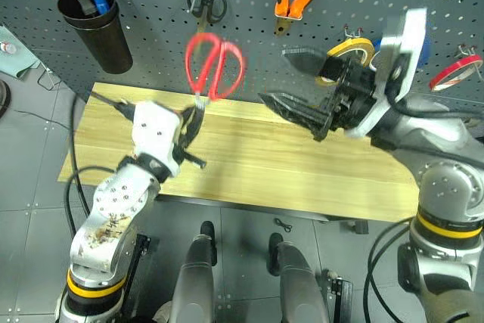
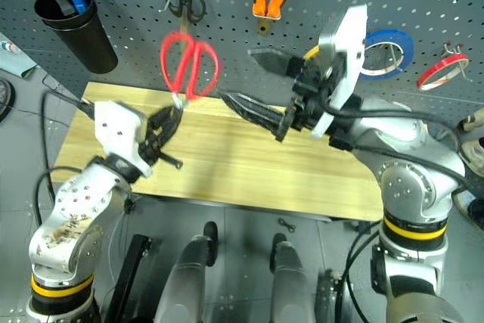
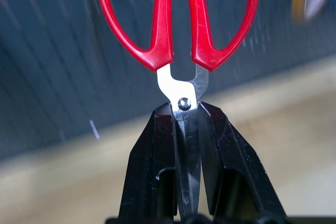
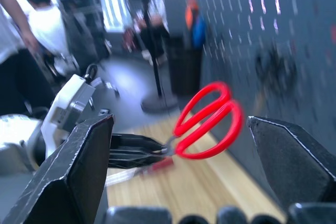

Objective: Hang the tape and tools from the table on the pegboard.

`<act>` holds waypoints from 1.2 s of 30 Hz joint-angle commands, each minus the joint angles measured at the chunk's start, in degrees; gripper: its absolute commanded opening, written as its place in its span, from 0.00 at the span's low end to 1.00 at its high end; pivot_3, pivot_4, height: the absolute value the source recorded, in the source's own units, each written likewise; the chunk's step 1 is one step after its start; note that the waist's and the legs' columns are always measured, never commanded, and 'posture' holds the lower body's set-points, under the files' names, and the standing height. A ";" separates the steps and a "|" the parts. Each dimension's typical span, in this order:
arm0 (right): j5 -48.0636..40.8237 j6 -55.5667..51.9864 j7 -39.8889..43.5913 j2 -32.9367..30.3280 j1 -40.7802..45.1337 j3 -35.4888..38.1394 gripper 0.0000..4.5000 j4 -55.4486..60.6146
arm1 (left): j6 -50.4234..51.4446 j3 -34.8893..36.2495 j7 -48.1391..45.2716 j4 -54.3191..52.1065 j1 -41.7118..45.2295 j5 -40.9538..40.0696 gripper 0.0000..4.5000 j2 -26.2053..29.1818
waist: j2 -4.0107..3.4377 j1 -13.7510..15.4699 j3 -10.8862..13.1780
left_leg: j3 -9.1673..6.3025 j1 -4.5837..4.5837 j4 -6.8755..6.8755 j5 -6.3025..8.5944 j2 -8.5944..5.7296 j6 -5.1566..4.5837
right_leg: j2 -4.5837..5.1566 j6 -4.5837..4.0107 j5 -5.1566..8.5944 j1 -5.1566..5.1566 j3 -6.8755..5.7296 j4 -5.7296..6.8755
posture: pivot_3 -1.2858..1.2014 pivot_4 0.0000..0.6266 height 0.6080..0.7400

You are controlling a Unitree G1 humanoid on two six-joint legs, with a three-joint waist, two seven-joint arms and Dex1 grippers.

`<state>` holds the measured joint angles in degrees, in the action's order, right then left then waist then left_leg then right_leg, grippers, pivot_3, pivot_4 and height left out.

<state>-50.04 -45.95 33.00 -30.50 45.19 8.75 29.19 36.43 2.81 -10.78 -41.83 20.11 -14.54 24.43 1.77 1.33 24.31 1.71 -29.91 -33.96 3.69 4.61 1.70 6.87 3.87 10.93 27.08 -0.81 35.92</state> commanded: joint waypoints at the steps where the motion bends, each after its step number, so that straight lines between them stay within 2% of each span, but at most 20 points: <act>1: -2.20 0.26 -2.57 0.85 3.21 1.33 1.00 0.40 | -2.07 0.47 2.60 -0.15 5.40 2.99 0.03 -1.01 | 0.06 0.14 -0.07 | 0.00 -0.01 -0.02 -0.07 -0.01 -0.11 | 0.00 0.00 -0.02 -0.02 0.00 0.00 | 0.53 0.59 1.00; 4: -1.69 1.24 -2.81 1.18 3.91 0.93 1.00 -0.08 | -3.35 0.00 3.47 2.74 8.21 5.19 0.03 -1.59 | 0.19 0.54 -0.25 | 0.00 -0.08 -0.04 -0.28 -0.03 -0.44 | 0.00 -0.11 -0.16 -0.01 -0.02 -0.04 | 0.53 0.57 1.00; 15: -1.23 0.92 -4.18 1.43 6.83 -0.11 1.00 -1.38 | -8.27 -3.95 -1.30 15.97 11.50 6.89 0.03 -3.13 | 0.28 0.77 -0.36 | -0.01 -0.08 -0.22 -0.32 -0.03 -0.49 | 0.00 -0.25 -0.28 -0.01 -0.05 0.12 | 0.53 0.56 1.00; 21: -0.94 0.59 -5.26 1.24 6.32 -0.91 1.00 -0.56 | -9.12 -2.66 -0.64 19.38 12.49 7.53 0.03 -4.40 | 0.28 0.71 -0.37 | -0.02 -0.10 -0.29 -0.33 -0.03 -0.51 | 0.00 -0.25 -0.30 -0.02 -0.04 0.18 | 0.52 0.57 1.00; 22: -0.90 0.52 -5.35 1.12 6.03 -1.04 1.00 -0.35 | -9.30 -2.61 -0.69 19.30 12.18 7.67 0.26 -4.42 | 0.28 0.69 -0.37 | -0.02 -0.10 -0.31 -0.33 -0.03 -0.51 | 0.00 -0.25 -0.31 -0.02 -0.04 0.20 | 0.52 0.58 1.00; 24: -0.79 0.36 -5.40 0.87 5.19 -1.30 1.00 -0.01 | -9.13 -2.41 -0.69 18.81 11.07 8.08 0.43 -4.34 | 0.28 0.65 -0.37 | -0.02 -0.10 -0.32 -0.34 -0.03 -0.52 | 0.00 -0.24 -0.31 -0.02 -0.04 0.21 | 0.52 0.59 1.00; 27: -0.37 0.36 -4.55 0.16 1.89 -2.29 1.00 1.34 | -8.13 -1.40 -0.55 17.32 7.91 8.71 0.80 -3.71 | 0.28 0.62 -0.37 | -0.03 -0.09 -0.34 -0.34 -0.03 -0.52 | 0.00 -0.25 -0.31 -0.03 -0.03 0.24 | 0.52 0.62 1.00; 29: -0.79 -0.43 -4.94 0.49 -1.91 -3.73 1.00 2.95 | -7.20 0.61 -0.71 17.23 3.56 9.19 0.98 -2.16 | 0.28 0.54 -0.37 | -0.03 -0.08 -0.34 -0.34 -0.02 -0.52 | 0.00 -0.25 -0.31 -0.04 -0.03 0.28 | 0.53 0.64 1.00; 33: 4.76 1.31 -2.53 -0.16 -8.30 -12.21 1.00 4.61 | -3.45 6.01 -3.27 21.77 -2.02 6.49 0.99 1.30 | 0.24 -0.13 -0.35 | -0.03 -0.04 -0.31 -0.34 0.02 -0.53 | -0.03 -0.28 -0.29 0.02 0.00 0.37 | 0.54 0.70 1.00; 36: 10.82 3.96 -0.58 0.63 -9.42 -18.85 1.00 2.49 | 0.22 9.03 -6.83 26.56 -2.64 4.08 0.99 4.61 | 0.19 -0.17 -0.25 | -0.04 0.00 -0.33 -0.37 0.15 -0.58 | -0.17 -0.17 -0.20 0.04 0.01 0.37 | 0.55 0.74 1.00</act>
<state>-42.11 -44.42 30.88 -29.97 35.54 -7.64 30.39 35.06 9.78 -15.35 -16.42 17.71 -9.13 27.21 1.95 1.16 24.06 1.66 -29.91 -34.29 3.30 4.84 1.11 6.62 3.70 10.79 27.13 -0.80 36.27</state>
